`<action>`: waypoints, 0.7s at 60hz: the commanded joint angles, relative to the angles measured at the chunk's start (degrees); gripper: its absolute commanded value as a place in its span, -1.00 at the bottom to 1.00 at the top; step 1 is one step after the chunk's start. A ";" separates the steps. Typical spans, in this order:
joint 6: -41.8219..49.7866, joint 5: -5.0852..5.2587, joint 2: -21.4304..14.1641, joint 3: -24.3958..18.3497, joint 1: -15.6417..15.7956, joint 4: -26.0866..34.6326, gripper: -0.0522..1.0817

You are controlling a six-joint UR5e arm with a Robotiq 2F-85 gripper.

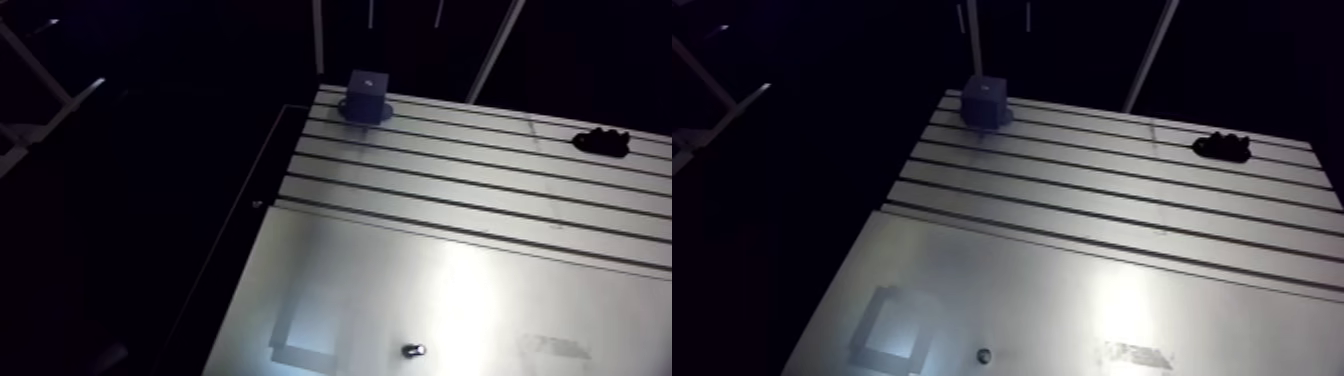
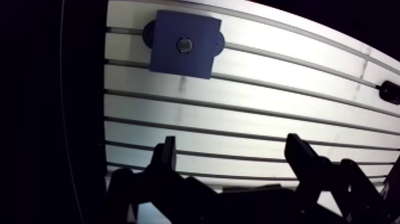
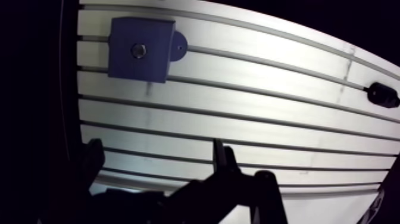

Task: Pick up the M10 bolt and insert it into the hex recess until seated.

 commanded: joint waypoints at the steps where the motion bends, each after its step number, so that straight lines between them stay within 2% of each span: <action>1: -3.04 0.02 -14.18 6.28 -8.10 5.48 -0.90; 7: -3.52 0.02 -18.31 8.67 -10.55 6.14 -0.90; 16: -4.76 0.02 -22.19 10.05 -13.55 6.47 -0.90; 18: -6.05 0.17 -24.04 10.56 -15.19 6.80 -0.90; 30: -6.69 0.46 -26.88 11.56 -16.65 9.17 -0.90; 42: -6.69 0.71 -27.19 11.24 -16.65 10.32 -0.90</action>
